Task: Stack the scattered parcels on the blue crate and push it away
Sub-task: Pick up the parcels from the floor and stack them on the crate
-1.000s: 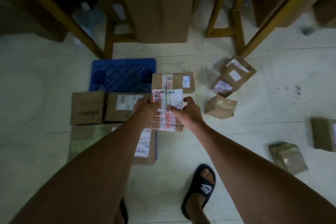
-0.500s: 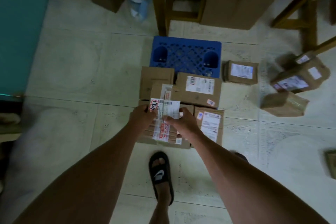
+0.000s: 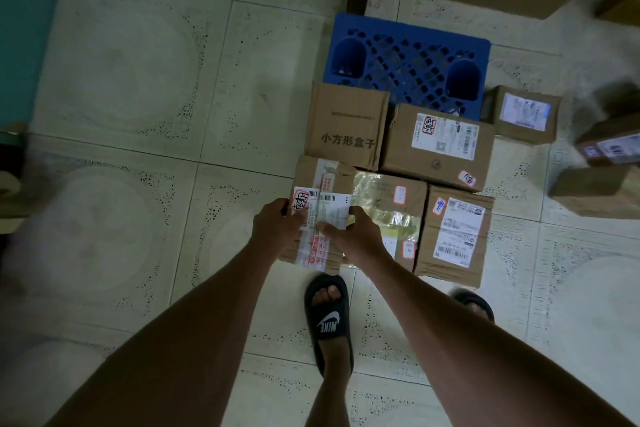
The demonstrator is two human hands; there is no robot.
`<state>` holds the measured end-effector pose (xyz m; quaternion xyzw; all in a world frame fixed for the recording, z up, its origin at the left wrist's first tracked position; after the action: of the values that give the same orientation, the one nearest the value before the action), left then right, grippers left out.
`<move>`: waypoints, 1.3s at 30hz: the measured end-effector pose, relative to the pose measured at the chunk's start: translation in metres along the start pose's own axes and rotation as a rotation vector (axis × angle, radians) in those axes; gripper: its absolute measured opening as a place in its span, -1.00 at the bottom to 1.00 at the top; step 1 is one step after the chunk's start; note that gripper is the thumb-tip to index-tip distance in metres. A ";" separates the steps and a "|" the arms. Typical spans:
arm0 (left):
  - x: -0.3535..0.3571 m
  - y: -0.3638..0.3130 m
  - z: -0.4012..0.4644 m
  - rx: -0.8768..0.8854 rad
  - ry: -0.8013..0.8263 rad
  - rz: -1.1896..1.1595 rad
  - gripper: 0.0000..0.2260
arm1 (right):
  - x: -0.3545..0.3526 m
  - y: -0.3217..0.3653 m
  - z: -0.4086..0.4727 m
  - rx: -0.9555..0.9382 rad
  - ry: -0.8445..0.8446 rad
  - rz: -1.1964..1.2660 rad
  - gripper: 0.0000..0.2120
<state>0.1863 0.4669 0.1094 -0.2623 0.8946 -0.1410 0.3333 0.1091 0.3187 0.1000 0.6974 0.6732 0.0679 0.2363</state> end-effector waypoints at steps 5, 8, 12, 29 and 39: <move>0.004 0.004 0.011 -0.008 0.005 -0.018 -0.72 | 0.004 0.002 0.010 -0.014 -0.026 -0.013 -0.47; 0.008 0.002 0.013 -0.008 0.009 -0.046 -0.73 | 0.001 0.002 0.012 -0.040 -0.040 -0.043 -0.50; 0.012 0.004 0.013 -0.039 0.012 -0.058 -0.70 | 0.002 0.000 0.013 -0.058 -0.047 -0.083 -0.53; 0.033 -0.214 -0.079 0.192 -0.167 -0.083 -0.81 | -0.227 0.039 -0.095 -0.243 -0.514 0.036 -0.66; 0.141 -0.465 -0.233 0.388 -0.104 0.015 -0.68 | -0.499 -0.032 -0.222 -0.131 -0.669 0.259 -0.69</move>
<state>0.1146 0.0232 0.4065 -0.1934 0.8341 -0.2943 0.4245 -0.0534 -0.1138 0.3932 0.7438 0.4592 -0.0915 0.4770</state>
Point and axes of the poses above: each hand's wrist, its own z-axis towards the middle knuckle, its own x-axis out of the palm, y = z × x, the point moved 7 cm from there along z, towards the middle knuckle, and after that the axes turned 4 degrees about x, right-handed, at the moved point
